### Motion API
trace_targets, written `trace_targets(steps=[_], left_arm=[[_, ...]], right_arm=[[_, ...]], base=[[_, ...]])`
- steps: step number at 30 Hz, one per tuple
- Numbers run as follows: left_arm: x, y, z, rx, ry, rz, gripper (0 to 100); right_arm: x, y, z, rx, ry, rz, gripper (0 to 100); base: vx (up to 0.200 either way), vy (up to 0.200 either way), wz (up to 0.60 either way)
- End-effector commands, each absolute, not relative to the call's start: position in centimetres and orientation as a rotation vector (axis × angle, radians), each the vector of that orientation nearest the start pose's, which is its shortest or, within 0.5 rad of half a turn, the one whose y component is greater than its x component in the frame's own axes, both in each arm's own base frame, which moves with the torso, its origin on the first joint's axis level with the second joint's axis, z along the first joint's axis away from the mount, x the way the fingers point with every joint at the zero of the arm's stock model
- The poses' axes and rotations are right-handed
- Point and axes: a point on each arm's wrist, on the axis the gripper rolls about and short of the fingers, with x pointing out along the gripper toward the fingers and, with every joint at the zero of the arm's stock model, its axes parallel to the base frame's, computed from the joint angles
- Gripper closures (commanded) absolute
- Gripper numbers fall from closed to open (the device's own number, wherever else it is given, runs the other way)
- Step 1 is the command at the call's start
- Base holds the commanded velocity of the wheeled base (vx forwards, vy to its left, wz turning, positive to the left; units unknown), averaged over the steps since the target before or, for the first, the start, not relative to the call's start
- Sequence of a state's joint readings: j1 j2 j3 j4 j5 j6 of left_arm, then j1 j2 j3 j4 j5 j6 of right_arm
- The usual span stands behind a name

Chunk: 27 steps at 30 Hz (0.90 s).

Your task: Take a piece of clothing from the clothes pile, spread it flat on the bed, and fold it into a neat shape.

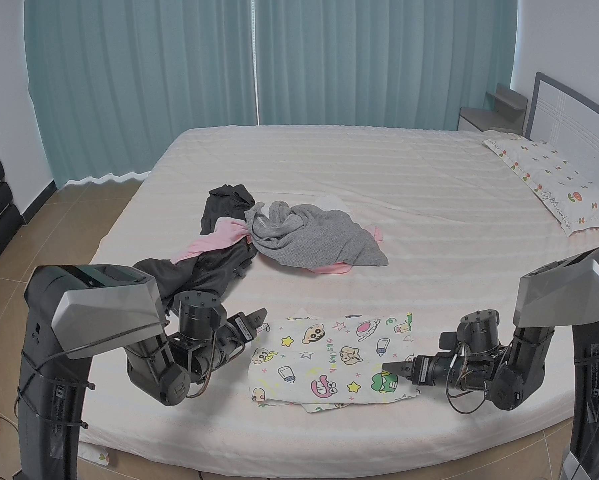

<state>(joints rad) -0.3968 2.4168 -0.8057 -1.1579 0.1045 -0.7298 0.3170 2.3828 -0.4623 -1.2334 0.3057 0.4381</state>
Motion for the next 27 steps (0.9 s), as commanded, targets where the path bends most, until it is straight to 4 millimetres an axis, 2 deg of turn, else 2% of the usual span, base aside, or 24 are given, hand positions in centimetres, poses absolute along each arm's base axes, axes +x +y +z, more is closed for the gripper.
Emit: trace_targets(steps=[1, 4, 5, 9, 15, 21, 27], left_arm=[[35.0, -13.6, 1.2, -0.603, 0.493, -0.103, 0], [33.5, -12.5, 0.6, -0.591, 0.543, -0.071, 0], [33.2, -12.4, 0.4, -0.588, 0.556, -0.063, 0], [31.2, -11.1, -0.9, -0.602, 0.628, -0.007, 0], [29.6, -10.4, -1.3, -0.704, 0.614, 0.019, 0], [29.2, -10.2, -2.2, -0.715, 0.595, 0.011, 0], [29.3, -10.3, -3.4, -0.717, 0.589, 0.009, 0]], right_arm=[[27.3, 9.5, -3.8, 0.378, 0.835, 0.487, 0], [26.7, 9.4, -4.1, 0.366, 0.863, 0.516, 0], [26.7, 9.5, -4.2, 0.360, 0.866, 0.520, 100], [26.7, 9.6, -4.9, 0.332, 0.885, 0.527, 100], [25.9, 9.2, -4.8, 0.294, 0.929, 0.528, 100], [25.2, 8.8, -3.4, 0.240, 0.970, 0.537, 100], [26.7, 8.8, -3.4, 0.248, 0.930, 0.531, 100]], base=[[0.000, 0.000, 0.00], [0.000, 0.000, 0.00], [0.000, 0.000, 0.00], [0.000, 0.000, 0.00], [0.000, 0.000, 0.00], [0.000, 0.000, 0.00], [0.000, 0.000, 0.00]])
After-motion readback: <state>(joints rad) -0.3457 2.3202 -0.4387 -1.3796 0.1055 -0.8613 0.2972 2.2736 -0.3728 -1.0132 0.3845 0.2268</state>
